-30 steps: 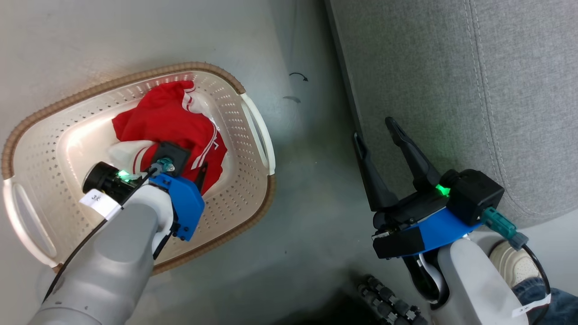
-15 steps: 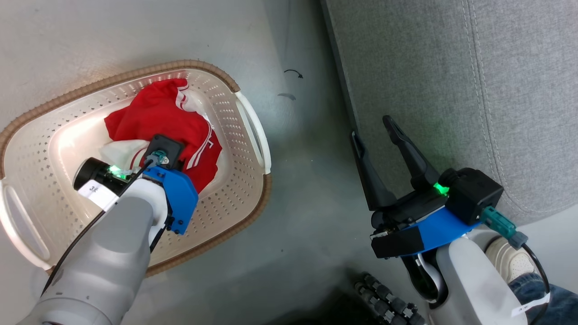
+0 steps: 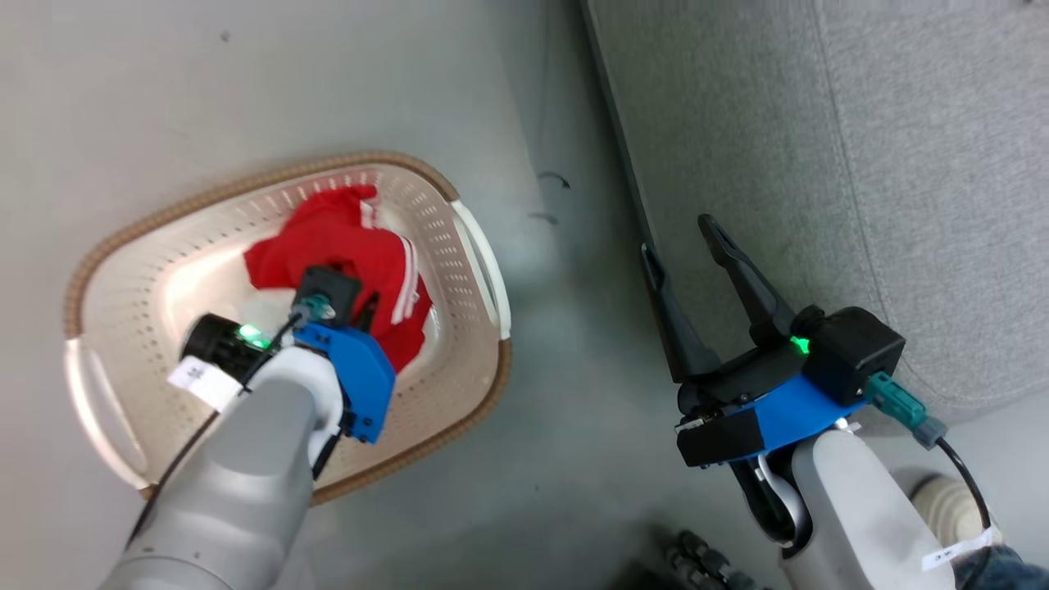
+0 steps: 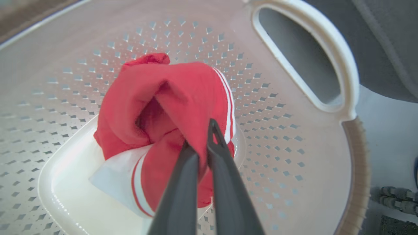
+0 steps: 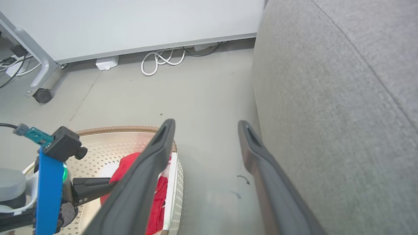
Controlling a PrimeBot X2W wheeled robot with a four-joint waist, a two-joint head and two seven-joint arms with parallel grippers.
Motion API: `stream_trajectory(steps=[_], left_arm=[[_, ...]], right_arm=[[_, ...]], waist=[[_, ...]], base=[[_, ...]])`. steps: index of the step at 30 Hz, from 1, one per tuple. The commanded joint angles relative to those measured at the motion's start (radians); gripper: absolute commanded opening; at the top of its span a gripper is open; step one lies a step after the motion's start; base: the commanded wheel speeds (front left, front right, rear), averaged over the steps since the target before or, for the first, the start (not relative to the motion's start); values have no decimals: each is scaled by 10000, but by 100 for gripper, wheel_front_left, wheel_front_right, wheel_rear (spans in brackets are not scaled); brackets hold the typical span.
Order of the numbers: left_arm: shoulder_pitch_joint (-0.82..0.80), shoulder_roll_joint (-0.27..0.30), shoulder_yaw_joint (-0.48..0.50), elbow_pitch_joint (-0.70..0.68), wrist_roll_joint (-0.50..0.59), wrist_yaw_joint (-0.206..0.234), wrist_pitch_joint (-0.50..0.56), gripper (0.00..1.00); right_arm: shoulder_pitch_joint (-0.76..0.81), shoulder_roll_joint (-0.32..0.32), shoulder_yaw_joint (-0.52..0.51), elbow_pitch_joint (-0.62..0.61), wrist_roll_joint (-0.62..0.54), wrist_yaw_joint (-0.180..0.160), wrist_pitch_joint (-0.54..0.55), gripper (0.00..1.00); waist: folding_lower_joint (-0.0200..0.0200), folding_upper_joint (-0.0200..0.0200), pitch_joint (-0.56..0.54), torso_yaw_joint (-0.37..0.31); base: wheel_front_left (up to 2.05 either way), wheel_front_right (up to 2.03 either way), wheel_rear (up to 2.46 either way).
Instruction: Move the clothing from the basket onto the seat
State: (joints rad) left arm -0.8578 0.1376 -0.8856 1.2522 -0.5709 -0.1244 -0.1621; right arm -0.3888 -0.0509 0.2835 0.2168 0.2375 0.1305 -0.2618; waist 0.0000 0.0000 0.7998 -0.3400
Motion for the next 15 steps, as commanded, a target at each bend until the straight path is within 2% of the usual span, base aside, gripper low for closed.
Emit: stream_trajectory(steps=[1,7,15], left_arm=[[168,-78,36,-22,-104,-83,-139,0],[805,-401,42,-426,-647,-86,-567,0],[1668,-514,-201,-1341,-1209,-88,-980,0]], right_arm=[[-80,9,-67,108,-86,5,-42,100],[203,3,-240,471,-413,5,44,100],[718,1,-543,646,-645,5,392,100]], waist=[[0,0,-623,355],[0,0,-1972,992],[0,0,-3675,1682]], base=[[0,0,0],[0,0,0],[0,0,0]])
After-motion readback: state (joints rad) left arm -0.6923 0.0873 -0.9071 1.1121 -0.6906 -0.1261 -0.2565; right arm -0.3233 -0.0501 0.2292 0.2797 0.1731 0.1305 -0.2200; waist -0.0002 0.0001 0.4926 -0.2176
